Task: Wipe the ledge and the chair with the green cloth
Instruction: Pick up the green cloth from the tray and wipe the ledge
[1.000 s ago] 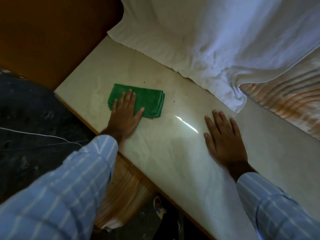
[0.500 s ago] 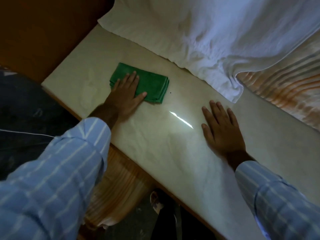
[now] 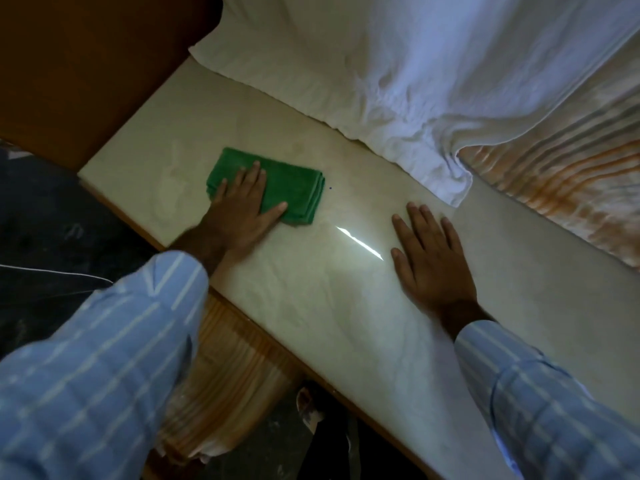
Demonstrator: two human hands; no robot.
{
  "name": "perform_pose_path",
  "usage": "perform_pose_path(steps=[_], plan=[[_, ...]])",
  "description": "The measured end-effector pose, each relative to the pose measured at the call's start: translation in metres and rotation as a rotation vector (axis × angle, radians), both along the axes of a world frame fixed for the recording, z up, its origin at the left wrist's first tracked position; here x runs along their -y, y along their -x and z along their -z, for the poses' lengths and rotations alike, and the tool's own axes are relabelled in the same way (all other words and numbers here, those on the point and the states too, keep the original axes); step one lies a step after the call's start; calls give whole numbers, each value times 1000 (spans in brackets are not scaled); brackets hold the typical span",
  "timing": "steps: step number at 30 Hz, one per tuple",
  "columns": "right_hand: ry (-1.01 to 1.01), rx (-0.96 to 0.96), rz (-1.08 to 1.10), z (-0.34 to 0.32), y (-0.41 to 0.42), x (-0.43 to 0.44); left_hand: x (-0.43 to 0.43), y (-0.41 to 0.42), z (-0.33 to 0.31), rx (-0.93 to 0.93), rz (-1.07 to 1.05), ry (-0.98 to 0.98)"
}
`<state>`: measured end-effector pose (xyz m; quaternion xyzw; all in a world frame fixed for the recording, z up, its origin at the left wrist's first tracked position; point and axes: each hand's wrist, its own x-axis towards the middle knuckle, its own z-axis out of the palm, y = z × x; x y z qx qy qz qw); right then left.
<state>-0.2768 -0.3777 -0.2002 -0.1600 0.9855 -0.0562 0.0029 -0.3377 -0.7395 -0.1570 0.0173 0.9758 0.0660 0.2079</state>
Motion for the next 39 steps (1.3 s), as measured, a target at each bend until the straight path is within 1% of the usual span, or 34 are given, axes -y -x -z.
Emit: perform_pose_path(steps=[3,6,9,14,18,22,25,27,31,35,39], plan=[[0,14,-9,0,0,-1,-35,55,-5,16,31,6],[0,17,-14,-1,0,-1,-81,65,-4,9,161,-24],[-4,39,-12,-3,1,0,-104,25,1,-20,293,-46],[-10,65,-11,-8,1,1,-68,-59,4,-68,375,-46],[-5,83,-8,-9,1,0,-53,-57,6,-69,340,-35],[1,78,-7,-6,0,0,-74,-17,5,-107,240,-32],[5,77,-10,-5,0,0,-88,13,5,-84,236,-27],[0,74,-12,-6,0,0,-93,15,5,-78,239,-20],[-2,60,-10,-6,0,0,-87,-23,2,-104,284,-5],[-8,64,-4,-5,0,0,-74,-73,2,-70,319,2],[-13,60,-8,-4,0,0,-69,-79,1,-60,331,8]])
